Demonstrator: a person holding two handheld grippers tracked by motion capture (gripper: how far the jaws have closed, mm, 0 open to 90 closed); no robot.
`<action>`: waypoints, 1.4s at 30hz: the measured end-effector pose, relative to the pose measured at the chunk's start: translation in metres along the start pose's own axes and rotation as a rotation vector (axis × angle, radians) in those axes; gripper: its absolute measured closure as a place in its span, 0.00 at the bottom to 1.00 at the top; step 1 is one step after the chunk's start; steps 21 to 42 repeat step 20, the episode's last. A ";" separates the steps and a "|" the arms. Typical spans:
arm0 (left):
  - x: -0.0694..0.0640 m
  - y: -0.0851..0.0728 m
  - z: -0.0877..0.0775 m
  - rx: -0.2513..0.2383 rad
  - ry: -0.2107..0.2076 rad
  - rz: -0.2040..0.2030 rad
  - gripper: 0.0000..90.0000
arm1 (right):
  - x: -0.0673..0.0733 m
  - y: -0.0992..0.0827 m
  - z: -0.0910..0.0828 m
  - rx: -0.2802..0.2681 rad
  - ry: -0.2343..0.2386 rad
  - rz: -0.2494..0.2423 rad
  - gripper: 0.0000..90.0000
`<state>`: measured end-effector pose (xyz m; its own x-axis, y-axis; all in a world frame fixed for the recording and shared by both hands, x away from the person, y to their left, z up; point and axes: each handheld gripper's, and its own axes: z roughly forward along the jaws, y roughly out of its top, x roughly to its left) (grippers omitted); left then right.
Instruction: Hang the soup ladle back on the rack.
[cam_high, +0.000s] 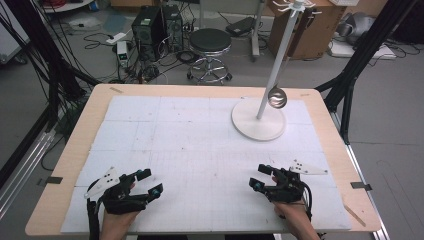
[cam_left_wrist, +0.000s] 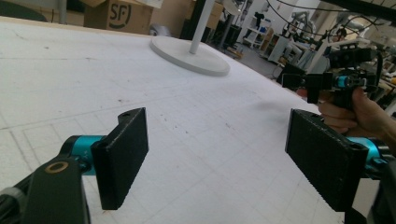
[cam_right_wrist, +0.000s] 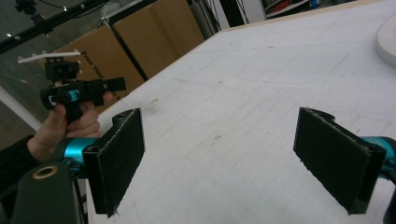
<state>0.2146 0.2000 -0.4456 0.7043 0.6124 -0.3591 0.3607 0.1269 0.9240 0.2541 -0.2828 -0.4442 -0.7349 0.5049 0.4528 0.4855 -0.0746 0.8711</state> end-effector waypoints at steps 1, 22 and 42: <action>0.001 -0.001 0.000 -0.008 0.000 -0.010 0.24 | 0.000 -0.001 0.000 -0.005 0.003 0.004 0.17; 0.000 -0.004 0.000 0.017 0.011 0.019 0.25 | 0.001 -0.006 0.000 -0.010 0.005 0.014 0.17; 0.000 -0.004 0.000 0.017 0.011 0.019 0.25 | 0.001 -0.006 0.000 -0.010 0.005 0.014 0.17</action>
